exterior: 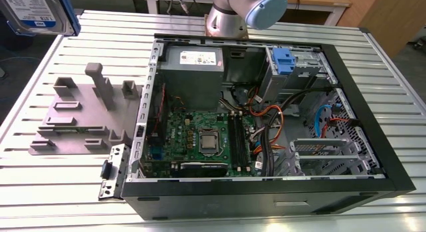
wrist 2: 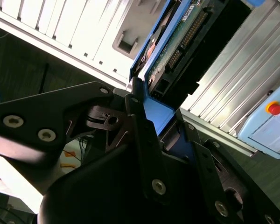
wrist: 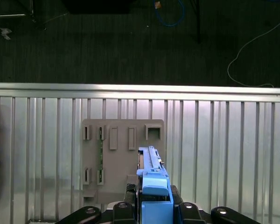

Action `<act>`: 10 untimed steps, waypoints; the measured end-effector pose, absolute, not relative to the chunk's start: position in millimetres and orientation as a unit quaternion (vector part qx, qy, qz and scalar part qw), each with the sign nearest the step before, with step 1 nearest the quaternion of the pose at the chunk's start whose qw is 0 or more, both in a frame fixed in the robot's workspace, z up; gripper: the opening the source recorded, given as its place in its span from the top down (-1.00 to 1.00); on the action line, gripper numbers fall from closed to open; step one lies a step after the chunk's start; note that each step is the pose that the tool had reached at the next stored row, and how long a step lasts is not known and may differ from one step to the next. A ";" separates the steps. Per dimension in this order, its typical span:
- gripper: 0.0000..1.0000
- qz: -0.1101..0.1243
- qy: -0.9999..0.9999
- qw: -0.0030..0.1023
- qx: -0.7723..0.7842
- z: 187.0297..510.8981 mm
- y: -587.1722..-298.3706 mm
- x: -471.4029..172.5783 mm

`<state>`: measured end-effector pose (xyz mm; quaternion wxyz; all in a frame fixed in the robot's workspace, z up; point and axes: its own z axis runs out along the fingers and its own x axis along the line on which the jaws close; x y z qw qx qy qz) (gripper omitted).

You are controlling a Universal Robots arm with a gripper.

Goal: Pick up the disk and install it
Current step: 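Pick up the disk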

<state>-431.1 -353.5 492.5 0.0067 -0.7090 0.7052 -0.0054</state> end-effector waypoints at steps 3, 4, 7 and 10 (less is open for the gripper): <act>0.27 -0.005 0.705 0.007 -0.709 492.4 -353.5 -429.7; 0.27 -0.005 0.705 0.007 -0.709 492.4 -353.5 -429.2; 0.27 -0.005 0.705 0.007 -0.709 492.4 -353.5 -427.9; 0.27 -0.005 0.705 0.007 -0.709 492.4 -353.5 -426.8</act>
